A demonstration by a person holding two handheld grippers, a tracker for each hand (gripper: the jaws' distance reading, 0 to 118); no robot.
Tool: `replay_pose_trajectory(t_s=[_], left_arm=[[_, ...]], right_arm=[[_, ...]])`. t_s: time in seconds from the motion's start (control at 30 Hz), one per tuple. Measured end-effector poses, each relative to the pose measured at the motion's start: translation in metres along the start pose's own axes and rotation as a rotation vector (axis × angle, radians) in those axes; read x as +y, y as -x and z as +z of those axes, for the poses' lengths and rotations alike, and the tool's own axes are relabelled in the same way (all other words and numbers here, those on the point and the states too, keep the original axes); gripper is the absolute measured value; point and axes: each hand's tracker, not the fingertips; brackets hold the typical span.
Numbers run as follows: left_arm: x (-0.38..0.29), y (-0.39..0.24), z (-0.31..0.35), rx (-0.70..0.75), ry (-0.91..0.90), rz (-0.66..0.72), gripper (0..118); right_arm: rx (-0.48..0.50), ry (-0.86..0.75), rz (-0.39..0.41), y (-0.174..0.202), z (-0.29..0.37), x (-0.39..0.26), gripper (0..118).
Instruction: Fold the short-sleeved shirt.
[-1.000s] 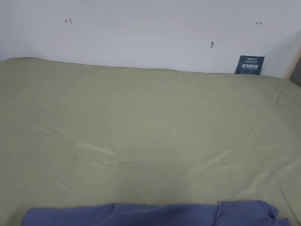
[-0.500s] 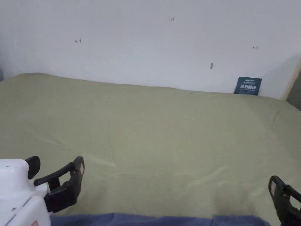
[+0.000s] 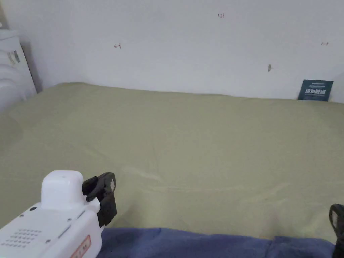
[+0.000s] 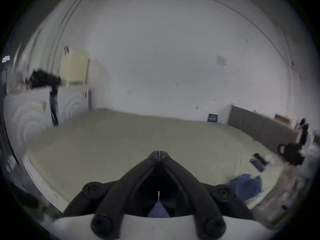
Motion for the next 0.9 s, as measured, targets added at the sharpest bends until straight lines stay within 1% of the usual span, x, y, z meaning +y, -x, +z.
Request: replay_pose_trajectory(t_s=[0.03,0.1,0.13,0.17,0.2,0.27,0.33,0.4,0.47,0.57,0.6,0.63,0.67,0.7,0.8,0.83,0.87,0.9], left_arm=[[0.004,0.021,-0.006,-0.113,0.072,0.064,11],[0.005,0.074,-0.026,-0.268,0.263,0.224,83],[0.003,0.092,-0.036,-0.330,0.339,0.287,109],[-0.008,0.116,-0.049,-0.391,0.423,0.349,114],[-0.021,0.136,-0.057,-0.436,0.487,0.383,114],[-0.039,0.154,-0.065,-0.366,0.561,0.424,114],[-0.056,0.172,-0.071,-0.256,0.607,0.444,113],[-0.073,0.190,-0.077,-0.256,0.638,0.489,113],[-0.087,0.195,-0.080,-0.306,0.650,0.539,113],[-0.107,0.199,-0.085,-0.196,0.688,0.558,113],[-0.116,0.201,-0.088,-0.184,0.709,0.590,113],[-0.125,0.201,-0.092,-0.205,0.733,0.652,113],[-0.131,0.198,-0.090,-0.208,0.702,0.690,113],[-0.131,0.195,-0.088,-0.204,0.654,0.694,113],[-0.126,0.187,-0.085,-0.161,0.654,0.682,111],[-0.123,0.183,-0.084,-0.133,0.669,0.644,106],[-0.118,0.176,-0.085,-0.078,0.691,0.588,84],[-0.112,0.170,-0.084,0.039,0.736,0.495,53]], right_arm=[[0.002,-0.005,0.000,0.003,0.002,0.004,0],[0.016,-0.006,-0.027,0.000,0.002,0.007,0],[0.020,-0.005,-0.039,-0.002,0.001,0.007,0],[0.023,-0.005,-0.045,0.000,0.001,0.011,0],[0.026,-0.006,-0.050,0.000,0.000,0.011,0],[0.037,-0.004,-0.061,-0.001,-0.001,0.011,0],[0.038,0.005,-0.063,-0.002,-0.003,0.010,0],[0.045,0.008,-0.061,-0.001,-0.003,0.010,0],[0.052,0.017,-0.053,0.000,-0.004,0.011,0],[0.067,0.025,-0.044,0.005,-0.006,0.012,0],[0.074,0.028,-0.039,0.007,-0.006,0.012,0],[0.088,0.029,-0.040,0.007,-0.006,0.012,0],[0.089,0.028,-0.040,0.009,-0.005,0.011,0],[0.090,0.030,-0.041,0.010,-0.006,0.011,0],[0.107,0.049,-0.071,0.013,-0.006,0.009,0],[0.109,0.051,-0.076,0.013,-0.006,0.009,0],[0.111,0.057,-0.078,0.015,-0.006,0.008,0],[0.110,0.063,-0.077,0.017,-0.006,0.006,0]])
